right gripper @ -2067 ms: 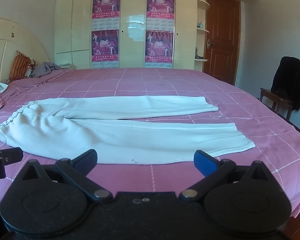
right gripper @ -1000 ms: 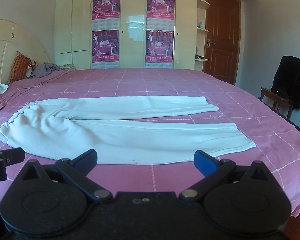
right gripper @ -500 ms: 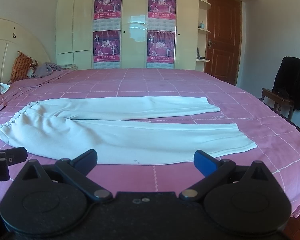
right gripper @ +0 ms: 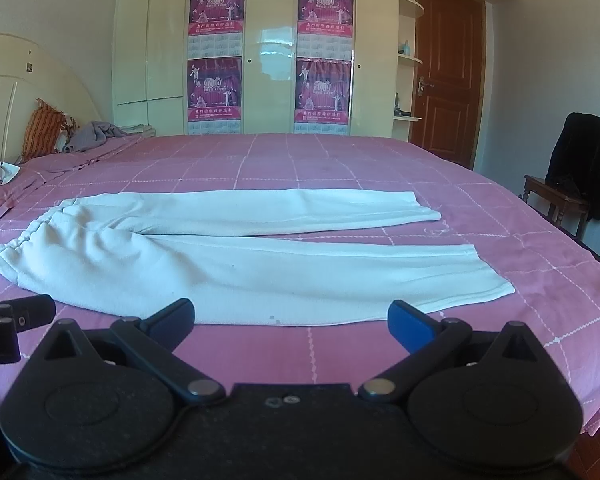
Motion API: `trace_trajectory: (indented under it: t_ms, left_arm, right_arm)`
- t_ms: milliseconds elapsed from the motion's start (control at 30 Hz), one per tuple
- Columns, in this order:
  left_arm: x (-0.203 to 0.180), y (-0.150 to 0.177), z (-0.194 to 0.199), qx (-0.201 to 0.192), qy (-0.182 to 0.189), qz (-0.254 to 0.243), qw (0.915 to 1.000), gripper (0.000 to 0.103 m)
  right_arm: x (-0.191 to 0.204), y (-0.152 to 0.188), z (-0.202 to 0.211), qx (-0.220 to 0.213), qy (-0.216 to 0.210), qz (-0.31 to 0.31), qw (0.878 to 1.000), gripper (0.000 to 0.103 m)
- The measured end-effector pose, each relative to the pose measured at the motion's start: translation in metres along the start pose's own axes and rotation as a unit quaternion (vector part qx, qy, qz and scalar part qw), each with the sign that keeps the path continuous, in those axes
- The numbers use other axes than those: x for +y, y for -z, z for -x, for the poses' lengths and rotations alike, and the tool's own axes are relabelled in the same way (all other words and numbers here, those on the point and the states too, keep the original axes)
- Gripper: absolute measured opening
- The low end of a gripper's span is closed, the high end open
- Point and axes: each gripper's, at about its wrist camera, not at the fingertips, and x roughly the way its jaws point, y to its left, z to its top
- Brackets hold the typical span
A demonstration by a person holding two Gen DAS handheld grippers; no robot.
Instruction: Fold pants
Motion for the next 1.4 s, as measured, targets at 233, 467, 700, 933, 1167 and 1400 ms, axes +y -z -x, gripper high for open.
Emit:
trace_trajectory:
  t_ms: [233,467,700,933,1167,1400]
  left_arm:
    - [0.000,0.001,-0.006,0.013,0.003,-0.003,0.9999,0.103]
    - [0.023,-0.020,-0.032,0.016,0.010,0.035,0.9992,0.103]
    - [0.078,-0.068,-0.110,0.033,0.029,0.057,0.9974,0.103]
    - [0.182,-0.138,-0.214,0.040,0.001,0.046,0.9981,0.098]
    - [0.280,-0.174,-0.338,0.091,-0.039,0.019,0.9949,0.069]
    - [0.332,-0.167,-0.427,0.147,0.011,0.014,0.9889,0.069]
  right_arm:
    - [-0.001,0.002,-0.001,0.005,-0.002,-0.001,1.000,0.103]
    - [-0.007,-0.003,-0.016,0.011,-0.019,0.001,1.000,0.103]
    - [-0.009,-0.051,-0.065,0.007,-0.064,0.010,0.998,0.103]
    - [0.008,-0.112,-0.156,0.020,-0.121,0.045,0.991,0.087]
    - [0.060,-0.168,-0.273,0.026,-0.184,0.096,0.978,0.046]
    - [0.134,-0.192,-0.367,0.036,-0.250,0.181,0.951,0.044]
